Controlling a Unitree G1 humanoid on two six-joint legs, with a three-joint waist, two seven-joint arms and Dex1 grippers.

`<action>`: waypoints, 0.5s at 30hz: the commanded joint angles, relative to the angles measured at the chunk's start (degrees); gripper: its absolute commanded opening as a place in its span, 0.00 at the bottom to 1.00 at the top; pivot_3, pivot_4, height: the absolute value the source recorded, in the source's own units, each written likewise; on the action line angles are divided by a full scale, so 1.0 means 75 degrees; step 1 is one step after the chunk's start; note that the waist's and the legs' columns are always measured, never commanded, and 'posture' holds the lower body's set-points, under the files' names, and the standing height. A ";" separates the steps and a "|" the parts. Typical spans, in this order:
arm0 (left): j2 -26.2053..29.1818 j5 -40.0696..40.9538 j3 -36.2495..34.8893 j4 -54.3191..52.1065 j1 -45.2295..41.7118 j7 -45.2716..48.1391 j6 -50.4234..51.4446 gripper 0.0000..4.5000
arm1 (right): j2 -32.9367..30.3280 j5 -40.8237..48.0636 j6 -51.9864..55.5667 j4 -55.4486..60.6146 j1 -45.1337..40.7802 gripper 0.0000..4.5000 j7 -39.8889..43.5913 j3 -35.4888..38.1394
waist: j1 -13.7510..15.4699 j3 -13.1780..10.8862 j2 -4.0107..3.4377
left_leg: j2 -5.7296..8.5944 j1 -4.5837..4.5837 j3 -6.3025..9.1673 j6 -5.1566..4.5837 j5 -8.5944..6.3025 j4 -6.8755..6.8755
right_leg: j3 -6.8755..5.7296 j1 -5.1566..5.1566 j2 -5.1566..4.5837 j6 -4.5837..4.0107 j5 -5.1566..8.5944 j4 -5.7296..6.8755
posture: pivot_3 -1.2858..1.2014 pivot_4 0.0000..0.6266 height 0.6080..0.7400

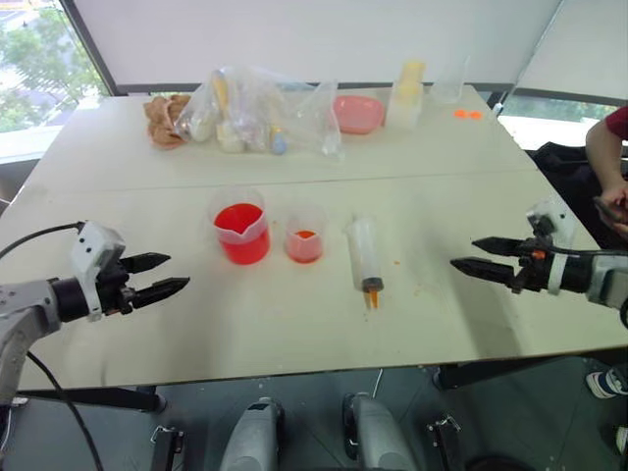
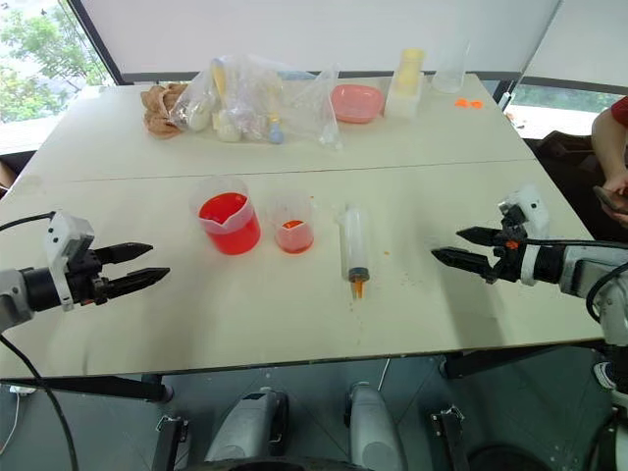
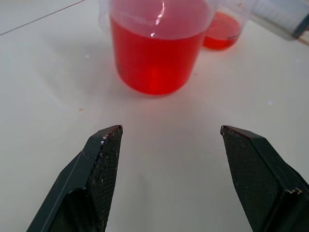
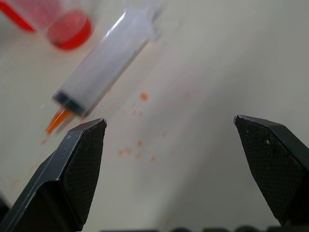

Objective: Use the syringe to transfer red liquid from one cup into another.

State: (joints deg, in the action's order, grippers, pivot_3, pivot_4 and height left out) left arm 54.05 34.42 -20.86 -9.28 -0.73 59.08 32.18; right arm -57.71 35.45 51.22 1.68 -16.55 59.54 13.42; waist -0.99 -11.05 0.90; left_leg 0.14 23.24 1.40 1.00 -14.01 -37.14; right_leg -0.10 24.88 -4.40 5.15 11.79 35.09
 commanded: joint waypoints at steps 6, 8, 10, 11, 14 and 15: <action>-0.0195 0.0451 -0.0447 -0.0655 0.0229 -0.0199 0.0387 0.76 | 0.0104 0.0241 0.0163 0.0478 -0.0370 0.98 0.0119 -0.0228 | 0.0060 -0.0002 0.0001 | 0.0004 0.0014 0.0000 0.0000 0.0000 0.0000 | -0.0001 0.0008 -0.0006 0.0004 0.0000 -0.0003 | 0.52 0.24 1.00; -0.0192 0.0464 -0.0474 -0.0775 0.0314 -0.0228 0.0432 0.76 | 0.0112 0.0233 0.0206 0.0477 -0.0394 0.98 0.0110 -0.0277 | 0.0062 -0.0002 0.0001 | 0.0007 0.0015 0.0000 0.0000 0.0000 -0.0001 | -0.0001 0.0007 -0.0011 0.0004 0.0001 -0.0003 | 0.52 0.24 1.00; -0.0196 0.0509 -0.0501 -0.0829 0.0345 -0.0263 0.0473 0.76 | 0.0101 0.0263 0.0357 0.0458 -0.0494 0.98 0.0078 -0.0329 | 0.0054 -0.0002 0.0001 | 0.0009 0.0015 0.0000 0.0000 0.0000 -0.0002 | -0.0001 0.0007 -0.0013 0.0004 0.0001 -0.0003 | 0.52 0.24 1.00; -0.0201 0.0522 -0.0510 -0.0850 0.0347 -0.0281 0.0490 0.76 | 0.0055 0.0256 0.0456 0.0435 -0.0546 0.98 0.0076 -0.0381 | 0.0048 -0.0002 0.0001 | 0.0009 0.0015 0.0000 0.0000 0.0000 -0.0002 | -0.0001 0.0007 -0.0013 0.0004 0.0001 -0.0003 | 0.52 0.24 1.00; -0.0211 0.0554 -0.0500 -0.0908 0.0323 -0.0325 0.0530 0.76 | -0.0093 0.0224 0.0931 0.0290 -0.0813 0.98 0.0030 -0.0591 | 0.0037 -0.0002 0.0001 | 0.0009 0.0014 0.0000 0.0000 0.0000 -0.0002 | -0.0001 0.0008 -0.0012 0.0004 0.0001 -0.0002 | 0.52 0.24 1.00; -0.0213 0.0547 -0.0469 -0.0905 0.0292 -0.0336 0.0528 0.76 | -0.0101 0.0240 0.1118 0.0249 -0.0953 0.98 -0.0006 -0.0642 | 0.0030 -0.0002 0.0002 | 0.0009 0.0014 -0.0001 0.0000 0.0000 -0.0002 | -0.0001 0.0009 -0.0012 0.0004 0.0001 -0.0002 | 0.52 0.24 1.00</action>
State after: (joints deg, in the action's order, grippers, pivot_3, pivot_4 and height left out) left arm 52.36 37.91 -22.92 -14.78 1.97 56.86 36.10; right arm -57.44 36.36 57.78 3.26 -21.93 59.86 8.23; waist -0.76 -11.06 0.91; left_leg 0.20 23.34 1.39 1.00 -14.01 -37.16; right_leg -0.10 24.94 -4.49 5.18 11.80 35.07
